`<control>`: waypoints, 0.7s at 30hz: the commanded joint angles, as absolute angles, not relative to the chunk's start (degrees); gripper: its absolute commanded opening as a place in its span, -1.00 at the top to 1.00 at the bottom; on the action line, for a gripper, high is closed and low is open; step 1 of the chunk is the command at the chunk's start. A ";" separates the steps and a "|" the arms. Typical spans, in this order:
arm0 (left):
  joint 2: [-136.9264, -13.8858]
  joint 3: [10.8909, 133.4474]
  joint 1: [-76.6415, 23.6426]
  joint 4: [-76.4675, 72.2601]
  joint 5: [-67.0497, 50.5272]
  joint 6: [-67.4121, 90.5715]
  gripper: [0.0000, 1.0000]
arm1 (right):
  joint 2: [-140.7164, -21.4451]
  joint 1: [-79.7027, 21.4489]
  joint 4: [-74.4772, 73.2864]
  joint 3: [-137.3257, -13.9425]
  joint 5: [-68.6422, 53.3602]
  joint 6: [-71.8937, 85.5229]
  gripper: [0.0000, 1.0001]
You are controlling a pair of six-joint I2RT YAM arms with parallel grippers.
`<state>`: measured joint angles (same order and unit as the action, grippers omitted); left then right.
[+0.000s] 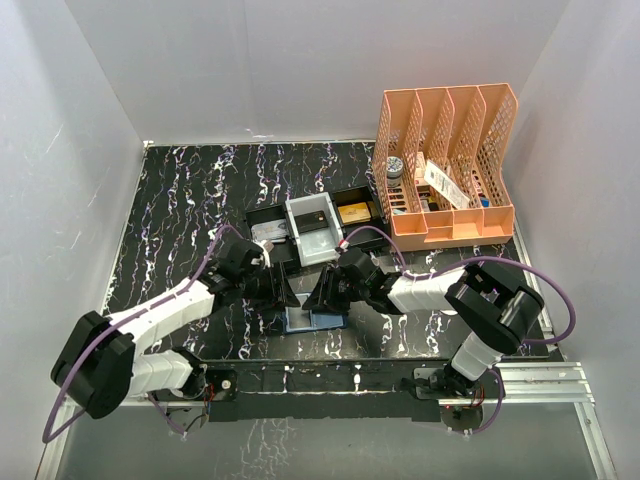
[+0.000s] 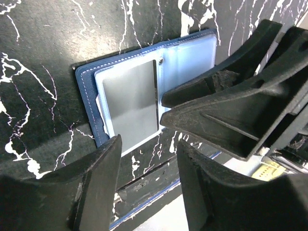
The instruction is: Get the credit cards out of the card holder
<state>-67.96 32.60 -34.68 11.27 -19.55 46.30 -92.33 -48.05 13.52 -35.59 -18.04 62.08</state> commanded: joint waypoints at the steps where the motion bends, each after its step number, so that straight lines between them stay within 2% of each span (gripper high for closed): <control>1: -70.13 32.99 -35.14 10.29 -17.11 49.17 0.09 | -91.72 -48.12 13.81 -36.70 -15.17 63.21 0.34; 9: -77.25 36.02 -38.20 11.27 -15.85 48.63 0.36 | -91.56 -48.16 14.77 -35.81 -14.81 64.51 0.39; 15: -78.13 35.09 -39.01 13.21 -13.16 48.52 0.56 | -92.58 -48.16 16.82 -35.37 -15.99 65.53 0.45; 21: -77.10 33.86 -39.03 14.77 -11.42 48.09 0.59 | -92.38 -48.14 15.81 -35.67 -15.66 65.12 0.51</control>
